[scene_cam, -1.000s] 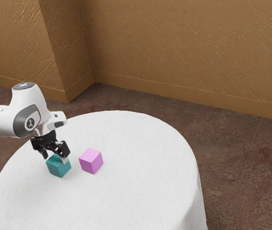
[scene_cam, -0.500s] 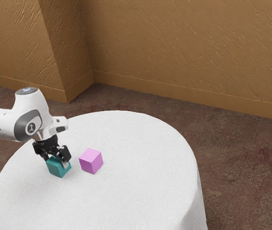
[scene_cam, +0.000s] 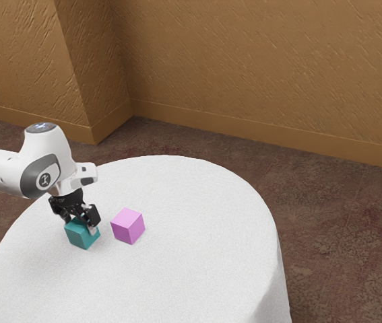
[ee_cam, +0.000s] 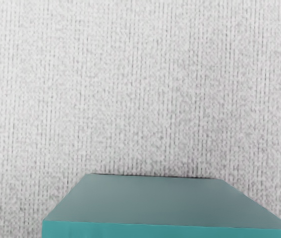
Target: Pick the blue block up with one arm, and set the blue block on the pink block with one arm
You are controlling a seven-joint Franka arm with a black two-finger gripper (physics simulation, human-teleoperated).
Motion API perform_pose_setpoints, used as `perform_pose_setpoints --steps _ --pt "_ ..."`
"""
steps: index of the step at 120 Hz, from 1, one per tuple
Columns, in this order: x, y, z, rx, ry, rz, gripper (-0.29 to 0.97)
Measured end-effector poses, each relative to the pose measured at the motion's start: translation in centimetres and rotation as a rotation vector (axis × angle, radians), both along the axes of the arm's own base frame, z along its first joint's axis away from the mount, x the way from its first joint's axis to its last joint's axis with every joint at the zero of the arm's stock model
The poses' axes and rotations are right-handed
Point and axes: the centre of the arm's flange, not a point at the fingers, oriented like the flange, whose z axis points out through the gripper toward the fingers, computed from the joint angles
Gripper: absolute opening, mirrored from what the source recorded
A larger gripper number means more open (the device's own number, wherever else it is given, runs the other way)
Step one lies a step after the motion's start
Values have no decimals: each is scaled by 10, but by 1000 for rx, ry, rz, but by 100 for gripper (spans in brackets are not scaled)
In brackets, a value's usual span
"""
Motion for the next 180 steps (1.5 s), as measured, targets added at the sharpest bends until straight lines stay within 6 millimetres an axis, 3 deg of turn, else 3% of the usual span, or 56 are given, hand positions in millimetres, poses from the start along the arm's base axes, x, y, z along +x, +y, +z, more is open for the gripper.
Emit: perform_pose_setpoints --steps 25,54,66,77,100,139,180 --pt "0 0 0 1 -1 4 41" --pt "7 2 13 22 -27 15 35" --pt "16 0 30 41 -56 16 35" --pt "32 -11 57 57 -94 10 36" --pt "60 -54 99 -16 -143 17 39" --pt "59 -79 96 -115 -96 58 39" --pt "49 -89 88 -128 -18 34 39"
